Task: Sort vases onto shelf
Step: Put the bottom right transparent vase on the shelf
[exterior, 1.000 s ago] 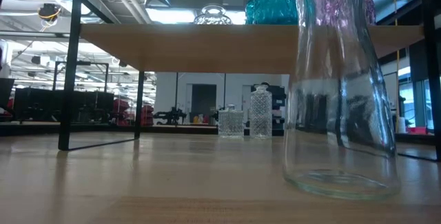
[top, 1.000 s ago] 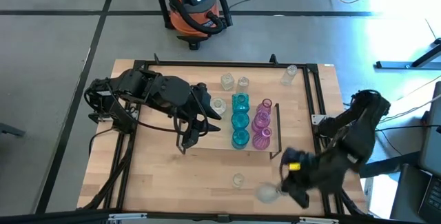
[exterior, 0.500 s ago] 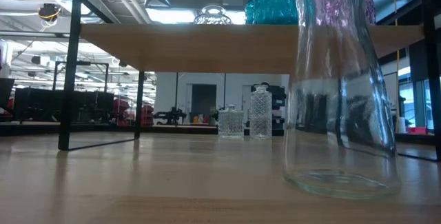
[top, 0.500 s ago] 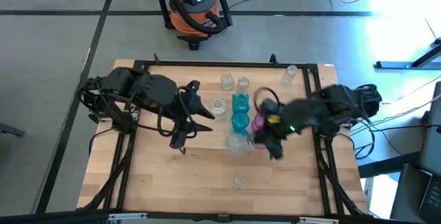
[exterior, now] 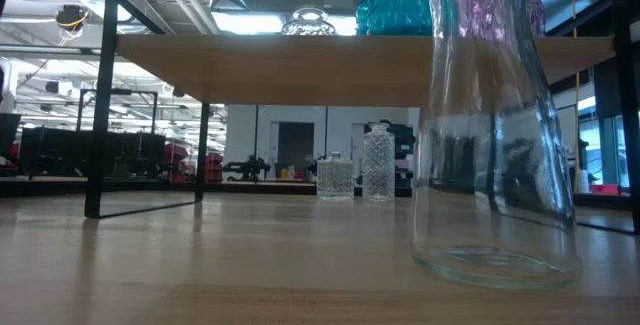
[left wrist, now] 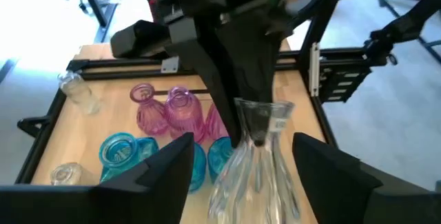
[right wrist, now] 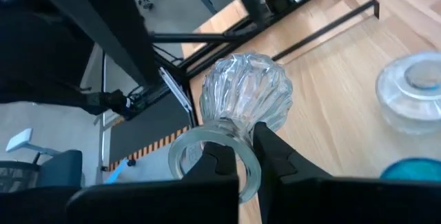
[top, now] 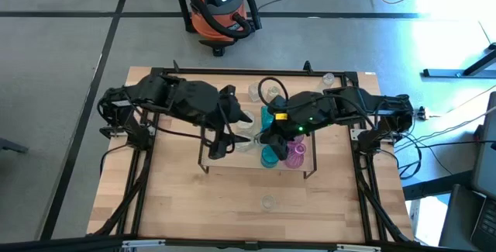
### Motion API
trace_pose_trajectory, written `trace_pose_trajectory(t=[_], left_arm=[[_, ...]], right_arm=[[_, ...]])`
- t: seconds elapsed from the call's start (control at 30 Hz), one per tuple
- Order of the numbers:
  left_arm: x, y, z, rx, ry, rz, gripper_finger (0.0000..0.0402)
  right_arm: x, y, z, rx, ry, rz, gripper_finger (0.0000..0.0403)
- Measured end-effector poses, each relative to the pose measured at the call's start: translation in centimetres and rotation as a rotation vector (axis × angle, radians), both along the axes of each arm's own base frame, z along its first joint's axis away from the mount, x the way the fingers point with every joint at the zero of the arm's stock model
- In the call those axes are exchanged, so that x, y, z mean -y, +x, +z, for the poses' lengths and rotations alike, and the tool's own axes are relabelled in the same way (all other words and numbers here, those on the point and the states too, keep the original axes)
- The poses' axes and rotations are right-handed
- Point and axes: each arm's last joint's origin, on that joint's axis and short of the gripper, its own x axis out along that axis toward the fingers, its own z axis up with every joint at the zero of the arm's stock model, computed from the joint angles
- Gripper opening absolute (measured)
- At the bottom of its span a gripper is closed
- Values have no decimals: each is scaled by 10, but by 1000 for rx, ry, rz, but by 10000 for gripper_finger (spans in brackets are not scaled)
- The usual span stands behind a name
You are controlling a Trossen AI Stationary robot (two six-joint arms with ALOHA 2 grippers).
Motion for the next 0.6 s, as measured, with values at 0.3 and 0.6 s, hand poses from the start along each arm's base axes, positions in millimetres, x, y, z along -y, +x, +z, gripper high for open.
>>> trace_pose_trajectory(t=[0.3, 0.6], left_arm=[[3, 21, -23, -100, 76, 38, 245], [8, 21, -30, -131, 243, 191, 218]], right_arm=[[8, 6, 1, 37, -18, -102, 0], [10, 16, -5, 27, -20, -159, 0]])
